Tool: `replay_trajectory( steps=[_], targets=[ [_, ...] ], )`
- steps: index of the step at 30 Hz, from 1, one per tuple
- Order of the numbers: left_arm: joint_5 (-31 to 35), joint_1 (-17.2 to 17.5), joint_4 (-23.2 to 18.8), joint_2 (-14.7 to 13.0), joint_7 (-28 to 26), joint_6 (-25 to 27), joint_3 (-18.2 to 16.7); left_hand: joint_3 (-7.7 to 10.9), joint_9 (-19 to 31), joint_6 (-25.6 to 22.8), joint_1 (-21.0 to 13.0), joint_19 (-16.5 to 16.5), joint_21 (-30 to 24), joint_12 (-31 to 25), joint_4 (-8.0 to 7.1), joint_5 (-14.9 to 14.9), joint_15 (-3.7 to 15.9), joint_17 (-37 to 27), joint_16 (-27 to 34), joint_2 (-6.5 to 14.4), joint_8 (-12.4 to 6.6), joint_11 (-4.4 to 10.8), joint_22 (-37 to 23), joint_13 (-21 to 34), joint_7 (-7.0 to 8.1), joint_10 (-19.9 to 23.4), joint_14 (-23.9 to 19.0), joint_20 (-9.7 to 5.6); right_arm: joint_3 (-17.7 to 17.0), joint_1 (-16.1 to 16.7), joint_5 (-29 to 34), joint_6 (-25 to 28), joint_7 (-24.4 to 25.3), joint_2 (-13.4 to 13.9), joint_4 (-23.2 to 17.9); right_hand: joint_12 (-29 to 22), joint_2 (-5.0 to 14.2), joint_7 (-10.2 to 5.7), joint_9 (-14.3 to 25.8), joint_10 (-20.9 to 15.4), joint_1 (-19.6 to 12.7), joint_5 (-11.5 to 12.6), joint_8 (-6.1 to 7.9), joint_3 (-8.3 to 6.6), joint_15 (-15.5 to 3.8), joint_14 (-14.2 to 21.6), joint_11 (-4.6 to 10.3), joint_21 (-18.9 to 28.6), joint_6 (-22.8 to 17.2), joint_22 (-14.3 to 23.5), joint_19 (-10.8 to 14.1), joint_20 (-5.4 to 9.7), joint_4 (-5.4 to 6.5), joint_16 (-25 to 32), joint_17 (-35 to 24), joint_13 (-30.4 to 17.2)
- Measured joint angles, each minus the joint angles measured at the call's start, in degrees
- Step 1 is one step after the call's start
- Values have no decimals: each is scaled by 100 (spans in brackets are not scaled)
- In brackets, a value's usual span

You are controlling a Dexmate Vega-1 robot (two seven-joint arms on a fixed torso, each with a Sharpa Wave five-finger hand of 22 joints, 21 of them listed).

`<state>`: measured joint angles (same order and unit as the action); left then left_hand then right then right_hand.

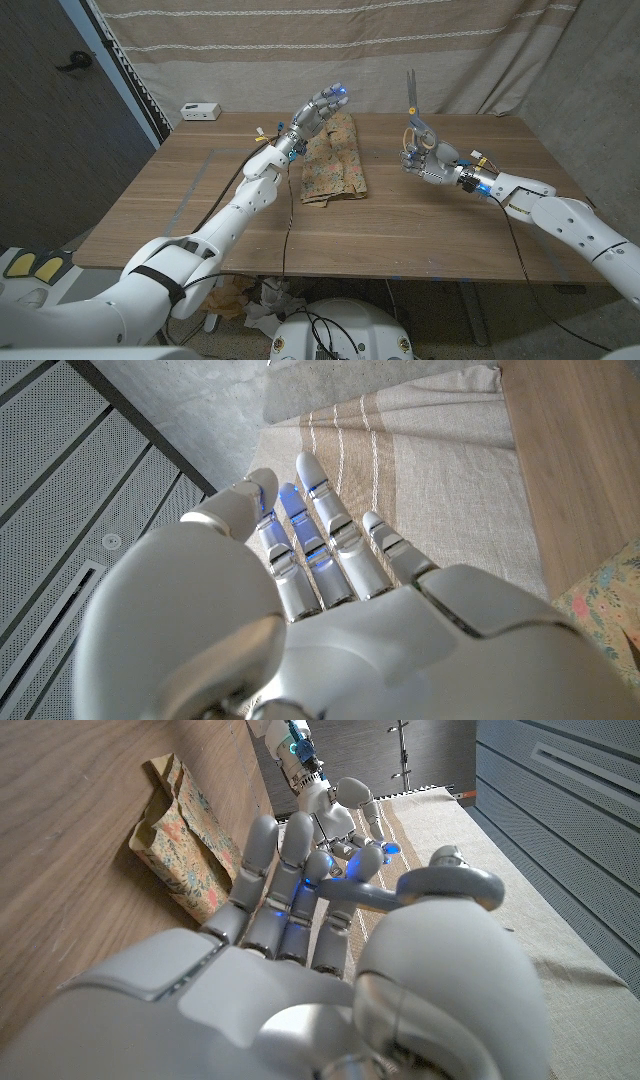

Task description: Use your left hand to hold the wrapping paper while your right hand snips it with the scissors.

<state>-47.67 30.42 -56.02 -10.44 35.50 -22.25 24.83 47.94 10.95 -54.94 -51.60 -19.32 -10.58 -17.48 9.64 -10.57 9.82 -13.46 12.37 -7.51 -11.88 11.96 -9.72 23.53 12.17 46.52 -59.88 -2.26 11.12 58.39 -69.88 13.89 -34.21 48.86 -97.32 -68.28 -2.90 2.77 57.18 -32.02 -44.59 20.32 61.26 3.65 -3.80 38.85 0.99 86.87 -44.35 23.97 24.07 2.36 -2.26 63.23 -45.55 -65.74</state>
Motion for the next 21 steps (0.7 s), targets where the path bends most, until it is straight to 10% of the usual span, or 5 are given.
replay_trajectory(
  steps=[21],
  targets=[
    [-11, 137, -173, -101, -155, -56, -36, -16, 0, 0, -54, -21, 0, 54, -16, 0, 0, -27, 45, -8, 0, 21, 0, -1, 0, 62, 0, -21, -65, 86, 44, 82, 225, 206, -256, 186, -158, 245, -521, -416, 1080, 114, -368, 576, 9, 80, -344, -336, -41, -847, 390, 18, 355, 142, 763, 829]
  ],
)
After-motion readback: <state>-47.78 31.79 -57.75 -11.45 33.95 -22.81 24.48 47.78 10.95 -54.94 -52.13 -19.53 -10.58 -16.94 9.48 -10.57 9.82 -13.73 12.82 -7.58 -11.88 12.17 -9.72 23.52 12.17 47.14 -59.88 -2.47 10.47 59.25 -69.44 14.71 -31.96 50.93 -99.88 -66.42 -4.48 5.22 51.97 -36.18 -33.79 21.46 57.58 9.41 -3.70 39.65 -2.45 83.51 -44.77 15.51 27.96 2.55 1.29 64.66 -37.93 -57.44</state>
